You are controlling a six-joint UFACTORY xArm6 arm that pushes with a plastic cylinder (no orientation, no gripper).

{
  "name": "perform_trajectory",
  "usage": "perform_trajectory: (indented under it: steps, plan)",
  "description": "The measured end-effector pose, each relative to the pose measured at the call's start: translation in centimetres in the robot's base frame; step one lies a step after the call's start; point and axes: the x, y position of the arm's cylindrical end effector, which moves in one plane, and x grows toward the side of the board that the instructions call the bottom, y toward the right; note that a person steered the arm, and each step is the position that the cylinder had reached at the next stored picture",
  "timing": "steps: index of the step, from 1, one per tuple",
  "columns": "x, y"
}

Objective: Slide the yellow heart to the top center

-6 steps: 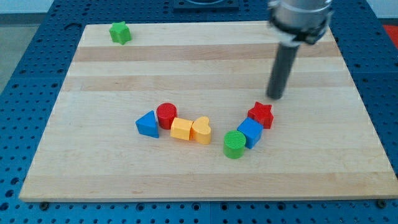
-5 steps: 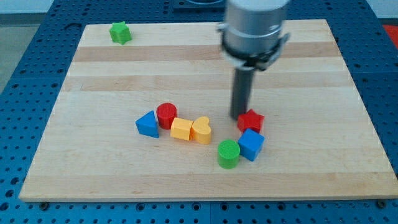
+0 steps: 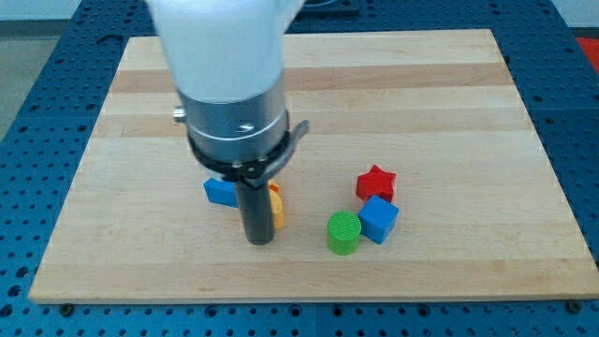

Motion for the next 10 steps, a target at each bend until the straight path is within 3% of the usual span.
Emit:
perform_trajectory:
  steps: [3, 7, 10]
  plan:
    - [-3.2, -0.3]
    - [-4.0, 8.0]
    - [-9.5, 10.4]
